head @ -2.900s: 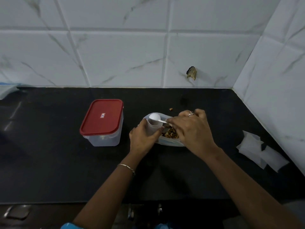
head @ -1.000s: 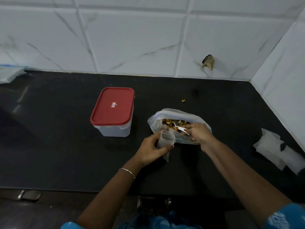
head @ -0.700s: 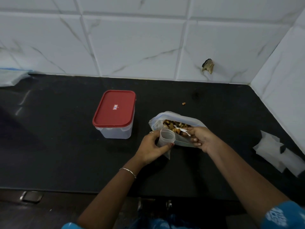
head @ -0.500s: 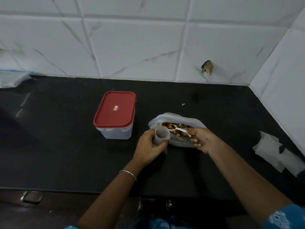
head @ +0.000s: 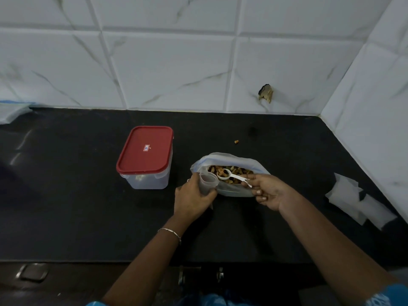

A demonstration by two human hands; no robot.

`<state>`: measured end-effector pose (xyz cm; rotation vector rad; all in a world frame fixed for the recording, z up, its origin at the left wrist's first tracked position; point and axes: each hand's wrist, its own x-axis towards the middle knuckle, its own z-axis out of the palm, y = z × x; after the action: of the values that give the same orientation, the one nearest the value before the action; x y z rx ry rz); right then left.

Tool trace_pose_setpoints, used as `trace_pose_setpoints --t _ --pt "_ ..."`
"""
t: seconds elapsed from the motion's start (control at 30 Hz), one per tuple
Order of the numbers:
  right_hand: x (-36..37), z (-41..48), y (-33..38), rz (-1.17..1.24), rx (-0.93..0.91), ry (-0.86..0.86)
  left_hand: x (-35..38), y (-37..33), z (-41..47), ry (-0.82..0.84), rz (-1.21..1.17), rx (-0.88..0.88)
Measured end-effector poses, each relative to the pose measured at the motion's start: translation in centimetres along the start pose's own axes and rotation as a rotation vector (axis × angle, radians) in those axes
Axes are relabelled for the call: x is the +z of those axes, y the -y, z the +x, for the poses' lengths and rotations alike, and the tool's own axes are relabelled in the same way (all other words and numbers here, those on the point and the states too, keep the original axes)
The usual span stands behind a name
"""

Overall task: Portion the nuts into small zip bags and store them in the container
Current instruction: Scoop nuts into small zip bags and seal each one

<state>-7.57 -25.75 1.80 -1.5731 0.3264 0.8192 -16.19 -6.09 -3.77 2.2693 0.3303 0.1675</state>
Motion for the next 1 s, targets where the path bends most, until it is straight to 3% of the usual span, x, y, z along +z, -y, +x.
trace_pose_setpoints --t 0.2,0.33,0.4,0.53,0.63,0.77,0.93,1.0 --pt "-0.2 -1.8 0.6 0.021 -0.048 0.064 0.1 -0.8 0.2 0.006 0.020 0.012" --pt "0.8 -2.7 0.9 -0.141 -0.158 0.028 0.2 -1.2 0.3 0.009 -0.003 0.035" --pt "1.5 -2.9 0.6 -0.358 -0.351 -0.042 0.2 -1.2 0.4 0.001 -0.020 0.047" --pt "2.0 -3.2 -0.9 -1.000 -0.918 -0.183 0.7 -1.2 0.3 -0.044 -0.025 0.040" --pt "2.3 -3.2 -1.9 -1.225 -1.189 -0.294 1.1 -1.0 0.2 -0.079 -0.059 0.038" --pt "2.2 -2.8 -2.8 -1.159 -1.378 -0.394 1.4 -0.7 0.1 -0.079 -0.106 0.012" --pt "2.1 -2.5 -3.0 -1.143 -1.440 -0.380 1.5 -0.8 0.1 -0.088 -0.130 -0.011" --pt "2.2 -2.5 -3.2 -1.079 -1.382 -0.388 1.6 -1.0 0.1 -0.096 -0.135 -0.011"
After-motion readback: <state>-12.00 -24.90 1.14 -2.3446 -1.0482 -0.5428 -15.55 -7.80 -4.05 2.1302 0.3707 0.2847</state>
